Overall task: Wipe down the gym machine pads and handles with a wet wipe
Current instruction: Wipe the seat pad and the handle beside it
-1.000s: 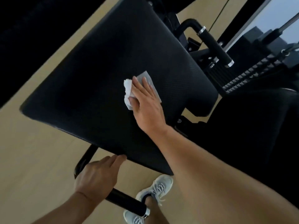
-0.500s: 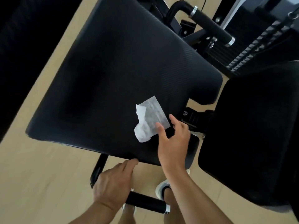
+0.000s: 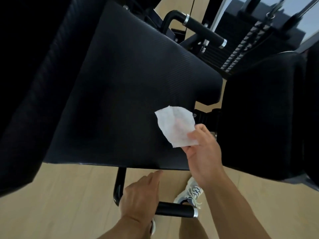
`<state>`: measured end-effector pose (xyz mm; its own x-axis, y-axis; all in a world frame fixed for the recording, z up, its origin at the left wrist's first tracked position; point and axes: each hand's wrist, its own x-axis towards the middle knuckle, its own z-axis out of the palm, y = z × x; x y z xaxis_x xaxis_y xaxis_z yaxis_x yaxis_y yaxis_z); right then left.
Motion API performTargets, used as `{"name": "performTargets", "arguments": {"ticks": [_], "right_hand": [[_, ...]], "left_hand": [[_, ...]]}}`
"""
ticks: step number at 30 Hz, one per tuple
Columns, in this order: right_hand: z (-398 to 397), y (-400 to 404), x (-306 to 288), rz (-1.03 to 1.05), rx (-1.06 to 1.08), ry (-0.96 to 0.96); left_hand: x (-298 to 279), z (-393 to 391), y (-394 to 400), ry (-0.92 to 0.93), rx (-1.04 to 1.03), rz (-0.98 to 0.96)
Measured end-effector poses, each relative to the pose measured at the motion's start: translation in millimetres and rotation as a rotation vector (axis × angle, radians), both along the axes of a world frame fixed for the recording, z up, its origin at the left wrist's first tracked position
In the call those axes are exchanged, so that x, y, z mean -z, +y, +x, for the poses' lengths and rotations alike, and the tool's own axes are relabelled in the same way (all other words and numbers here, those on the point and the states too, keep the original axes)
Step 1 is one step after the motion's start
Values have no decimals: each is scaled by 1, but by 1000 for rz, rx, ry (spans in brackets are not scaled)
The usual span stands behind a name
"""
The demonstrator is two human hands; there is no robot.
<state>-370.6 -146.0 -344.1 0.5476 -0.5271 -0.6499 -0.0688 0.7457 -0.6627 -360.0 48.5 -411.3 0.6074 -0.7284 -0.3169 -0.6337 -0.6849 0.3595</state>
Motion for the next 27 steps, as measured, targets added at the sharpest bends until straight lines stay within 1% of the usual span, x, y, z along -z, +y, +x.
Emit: {"name": "performTargets", "arguments": {"ticks": [2, 3, 5, 6, 7, 8, 9, 10, 11, 13, 14, 15, 17, 19, 21, 23, 25, 27], "right_hand": [[-10, -1, -12, -55, 101, -22], [-13, -2, -18, -144, 119, 3], [-18, -2, -24, -483, 60, 169], [-19, -1, -23, -634, -26, 247], [-20, 2, -18, -734, -164, 313], [-20, 6, -12, -778, -316, 351], [-21, 11, -6, -772, -420, 362], [-21, 16, -2, -740, -451, 358], [-22, 20, 1, -723, -424, 358], [-26, 23, 6, -693, -316, 360], [-29, 24, 7, -615, -263, 332], [-31, 24, 9, -487, -218, 287], [-36, 22, 9, -151, -124, 185], [-44, 17, 9, 133, -39, 84], [-53, 12, 8, 276, -20, 7], [-60, 9, 11, 282, -73, -22], [-65, 6, 13, 227, -129, -18], [-68, 5, 15, 207, -162, -36]], "left_hand": [[-4, 2, -4, 17, 4, 42], [-1, 0, -2, -1, -14, 27], [0, 0, -1, -3, 2, 17], [-3, 4, -2, -26, 10, 11], [-3, 4, -2, -19, 0, 15], [0, 2, -1, -30, -9, 2], [3, 1, -2, -64, 6, -2], [4, 0, -3, -101, 22, -6], [3, 0, -4, -136, 38, -25], [2, 1, -6, -168, 35, -54], [1, 0, -5, -174, 13, -75], [0, 0, -4, -170, -8, -98], [-4, 0, -3, -132, -89, -101], [-10, 0, -2, -27, -234, -110], [-12, 0, 1, 74, -343, -159], [-14, 0, 1, 262, -463, -286], [-22, -2, -14, 495, -618, -479], [-41, -3, -39, 725, -742, -578]]}}
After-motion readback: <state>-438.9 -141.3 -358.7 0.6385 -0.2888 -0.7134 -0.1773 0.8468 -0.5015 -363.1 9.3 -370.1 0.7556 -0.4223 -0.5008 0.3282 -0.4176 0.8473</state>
